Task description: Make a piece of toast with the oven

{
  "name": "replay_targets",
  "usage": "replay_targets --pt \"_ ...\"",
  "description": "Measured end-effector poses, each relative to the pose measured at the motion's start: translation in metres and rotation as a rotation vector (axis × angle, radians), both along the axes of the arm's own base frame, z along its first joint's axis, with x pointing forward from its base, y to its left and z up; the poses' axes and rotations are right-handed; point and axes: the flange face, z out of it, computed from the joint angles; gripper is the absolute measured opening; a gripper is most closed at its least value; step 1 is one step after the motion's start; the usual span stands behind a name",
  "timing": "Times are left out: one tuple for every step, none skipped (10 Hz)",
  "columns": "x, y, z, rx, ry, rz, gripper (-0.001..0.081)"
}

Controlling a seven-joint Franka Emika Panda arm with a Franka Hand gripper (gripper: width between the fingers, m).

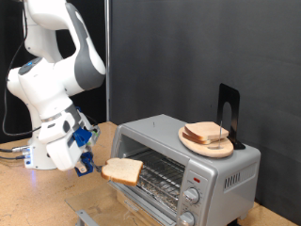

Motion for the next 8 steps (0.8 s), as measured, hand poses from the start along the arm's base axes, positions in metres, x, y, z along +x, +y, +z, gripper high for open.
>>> replay_targets --pt "0.009 -0.001 0.000 -0.029 0.009 0.048 0.0475" --pt "0.017 -0.001 -0.002 -0.037 0.012 0.062 0.0475" --pt "0.023 0.001 -0.003 -0.037 0.013 0.069 0.0475" --pt "0.029 0.005 -0.004 -0.035 0.009 0.080 0.0475" --pt "0.033 0.011 -0.002 -0.035 0.003 0.093 0.0475" --pt "0.037 0.018 -0.001 -0.036 -0.001 0.109 0.0475" --pt "0.039 0.027 0.000 -0.049 -0.004 0.140 0.0475" --pt "0.042 0.037 0.001 -0.083 -0.014 0.178 0.0475"
